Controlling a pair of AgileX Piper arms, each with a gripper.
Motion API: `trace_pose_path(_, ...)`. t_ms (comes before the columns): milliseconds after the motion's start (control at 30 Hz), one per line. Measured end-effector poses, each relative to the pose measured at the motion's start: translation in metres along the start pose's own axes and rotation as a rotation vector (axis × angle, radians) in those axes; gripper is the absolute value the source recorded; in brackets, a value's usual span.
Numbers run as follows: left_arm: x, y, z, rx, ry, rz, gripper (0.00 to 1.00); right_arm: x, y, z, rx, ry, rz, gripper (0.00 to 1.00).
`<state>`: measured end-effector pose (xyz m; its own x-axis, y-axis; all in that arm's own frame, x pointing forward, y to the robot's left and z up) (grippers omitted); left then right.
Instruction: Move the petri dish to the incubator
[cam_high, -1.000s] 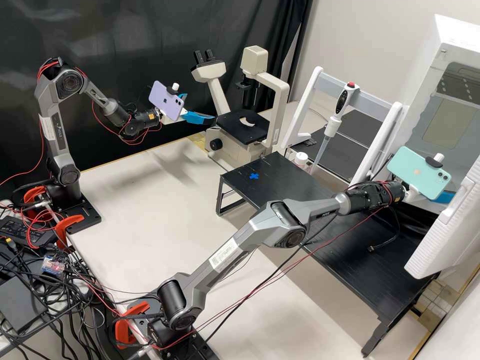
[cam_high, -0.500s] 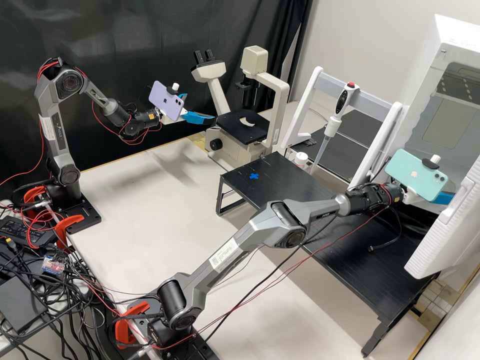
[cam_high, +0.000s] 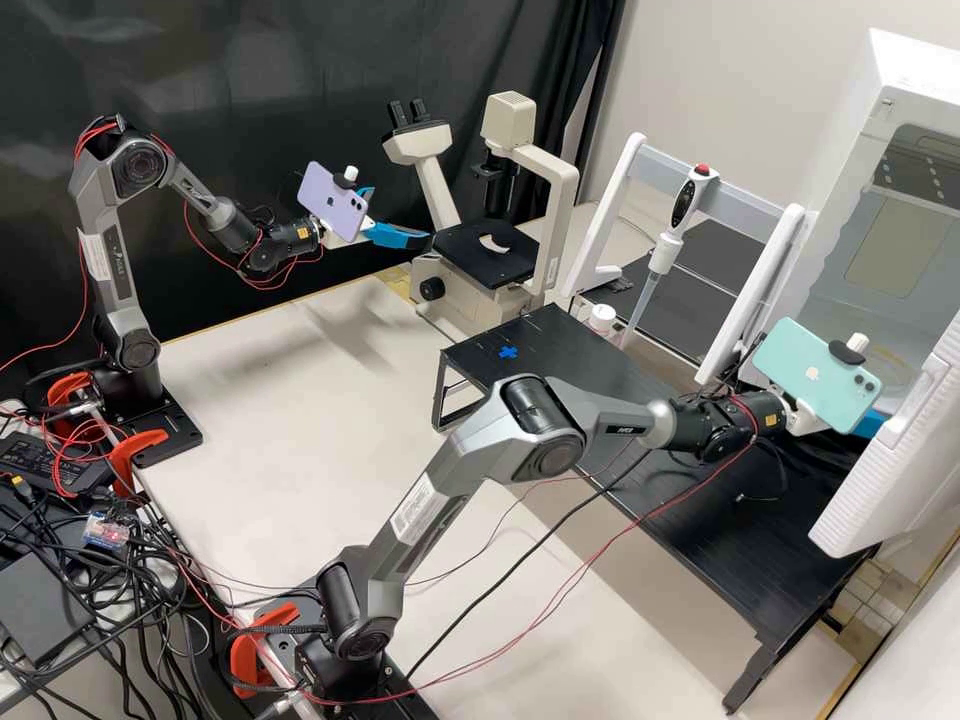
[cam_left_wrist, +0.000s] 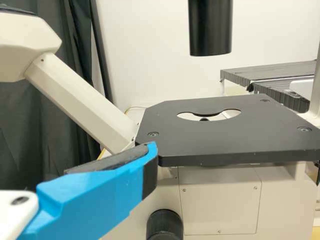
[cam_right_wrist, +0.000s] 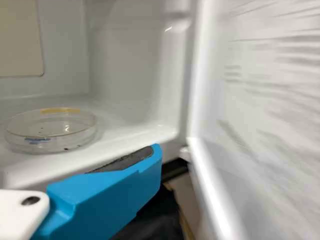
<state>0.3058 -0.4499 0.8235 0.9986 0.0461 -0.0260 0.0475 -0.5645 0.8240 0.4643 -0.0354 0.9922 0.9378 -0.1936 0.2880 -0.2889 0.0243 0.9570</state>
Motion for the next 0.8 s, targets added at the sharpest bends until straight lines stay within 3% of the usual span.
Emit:
trace_pose_path(133, 0.0, 0.0, 0.0, 0.0, 0.0, 0.0, 1.0, -0.04, 0.019, 0.003, 0.049, 0.058, 0.083, 1.0)
trace_pose_path(300, 0.0, 0.0, 0.0, 0.0, 0.0, 0.0, 1.0, -0.103, 0.029, -0.007, 0.085, 0.207, 0.149, 1.0)
trace_pose_path(500, 0.0, 0.0, 0.0, 0.0, 0.0, 0.0, 1.0, -0.174, 0.027, -0.023, 0.1, 0.378, 0.171, 1.0)
trace_pose_path(567, 0.0, 0.0, 0.0, 0.0, 0.0, 0.0, 1.0, -0.193, 0.022, -0.028, 0.109, 0.403, 0.163, 1.0)
trace_pose_path(800, 0.0, 0.0, 0.0, 0.0, 0.0, 0.0, 1.0, -0.25, -0.002, -0.041, 0.187, 0.455, 0.1, 1.0)
